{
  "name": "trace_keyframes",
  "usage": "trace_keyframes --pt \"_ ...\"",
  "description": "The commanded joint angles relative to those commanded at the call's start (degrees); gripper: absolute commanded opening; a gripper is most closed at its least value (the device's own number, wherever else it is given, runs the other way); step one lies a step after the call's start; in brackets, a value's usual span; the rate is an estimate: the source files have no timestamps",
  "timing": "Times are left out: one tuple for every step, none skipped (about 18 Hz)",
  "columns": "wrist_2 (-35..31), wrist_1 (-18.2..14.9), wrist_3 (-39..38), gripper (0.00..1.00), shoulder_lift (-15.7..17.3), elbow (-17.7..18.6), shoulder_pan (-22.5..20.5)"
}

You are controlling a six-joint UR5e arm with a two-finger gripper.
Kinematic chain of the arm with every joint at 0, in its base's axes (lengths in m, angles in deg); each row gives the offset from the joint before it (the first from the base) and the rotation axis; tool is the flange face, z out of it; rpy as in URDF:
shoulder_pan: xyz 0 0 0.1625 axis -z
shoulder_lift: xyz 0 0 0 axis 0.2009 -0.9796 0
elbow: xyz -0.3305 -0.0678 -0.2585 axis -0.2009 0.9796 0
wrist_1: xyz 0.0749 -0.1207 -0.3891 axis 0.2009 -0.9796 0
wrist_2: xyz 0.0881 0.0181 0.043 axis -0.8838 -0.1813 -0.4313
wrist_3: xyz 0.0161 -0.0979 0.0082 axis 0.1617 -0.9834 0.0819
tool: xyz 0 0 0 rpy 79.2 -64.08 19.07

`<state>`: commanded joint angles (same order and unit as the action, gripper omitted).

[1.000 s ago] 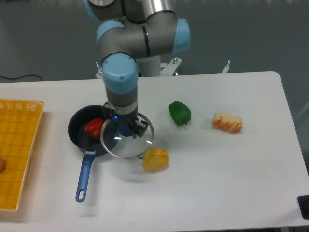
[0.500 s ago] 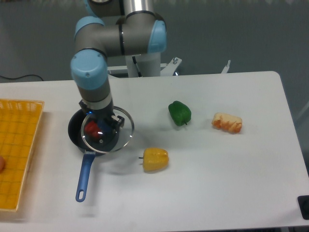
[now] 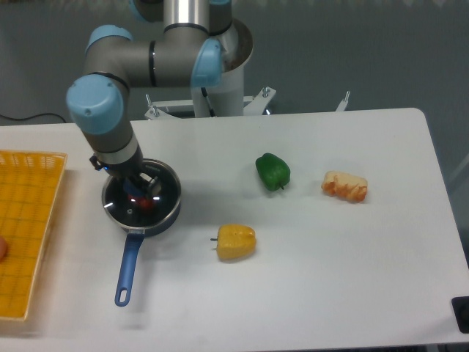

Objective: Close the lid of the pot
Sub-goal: 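Carry the glass lid over the saucepan and lower it onto the rim, then press and settle the glass lid on the saucepan rim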

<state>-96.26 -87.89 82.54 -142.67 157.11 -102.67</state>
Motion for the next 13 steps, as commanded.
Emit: trace_keyframes --pt "0.00 -0.09 0.09 0.60 -0.26 0.00 0.09" --pt "0.00 -0.09 0.09 0.60 -0.26 0.00 0.18" --pt "-0.09 -0.09 0.17 0.60 -0.35 0.09 0.53" --pt "-0.09 0.00 0.18 0.60 -0.35 0.35 0.70" --pt "-0.26 0.26 0.18 0.60 -0.35 0.70 0.79" --pt "-0.53 0.61 0.18 0.60 -0.35 1.23 0.79" --pt "-0.79 1.40 0.18 0.60 -0.35 1.75 0.88" --pt "-0.79 2.19 0.26 0.60 -0.27 2.28 1.06" --pt "-0.79 2.37 0.44 0.60 -0.18 2.55 1.23" --pt "-0.79 2.37 0.61 0.60 -0.09 2.55 1.23" --pt "-0.70 2.37 0.62 0.60 -0.09 2.55 1.23" --pt "-0.70 2.37 0.62 0.60 -0.09 2.55 1.23" --pt "-0.79 2.37 0.62 0.60 -0.09 2.55 1.23"
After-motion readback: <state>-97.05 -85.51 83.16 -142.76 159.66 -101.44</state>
